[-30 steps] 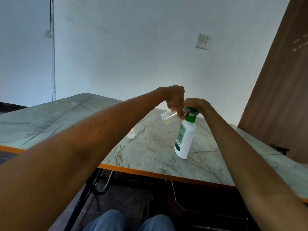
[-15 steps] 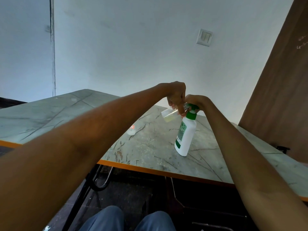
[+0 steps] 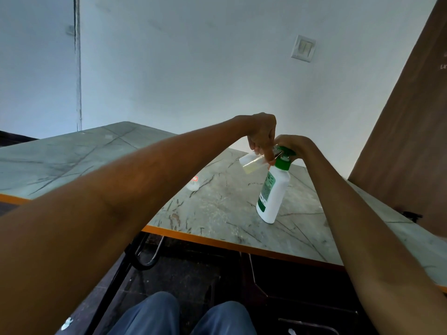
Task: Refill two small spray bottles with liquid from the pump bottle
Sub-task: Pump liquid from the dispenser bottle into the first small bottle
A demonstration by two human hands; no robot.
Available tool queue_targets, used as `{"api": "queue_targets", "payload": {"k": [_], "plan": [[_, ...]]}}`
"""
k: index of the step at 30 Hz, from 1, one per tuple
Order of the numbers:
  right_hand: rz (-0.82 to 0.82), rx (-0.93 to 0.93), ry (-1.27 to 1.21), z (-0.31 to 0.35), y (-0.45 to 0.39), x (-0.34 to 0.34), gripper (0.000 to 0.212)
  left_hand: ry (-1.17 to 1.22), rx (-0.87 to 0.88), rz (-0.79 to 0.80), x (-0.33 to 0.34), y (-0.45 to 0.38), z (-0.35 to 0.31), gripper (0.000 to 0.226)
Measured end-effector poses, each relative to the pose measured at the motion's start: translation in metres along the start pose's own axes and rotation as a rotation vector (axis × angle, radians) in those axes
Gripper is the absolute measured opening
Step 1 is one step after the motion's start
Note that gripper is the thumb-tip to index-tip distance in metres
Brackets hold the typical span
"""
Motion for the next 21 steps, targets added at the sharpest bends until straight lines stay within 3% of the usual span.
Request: {"api": "queue_targets", "payload": {"k": [21], "plan": [[-0.036,0.014,-0.029,0.004,0.008,0.0,0.041,0.012,0.03,-0.013,-0.002,0.0,0.003,0.032]]}}
Point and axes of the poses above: each hand's wrist, its own y-axis away from the middle knuckle, its own x-axis out of the palm, z = x × y, the point moved 1 cm from there along -y, towards the middle knuckle, and after that the axes turned 9 degrees about z, right-handed, at the moved point
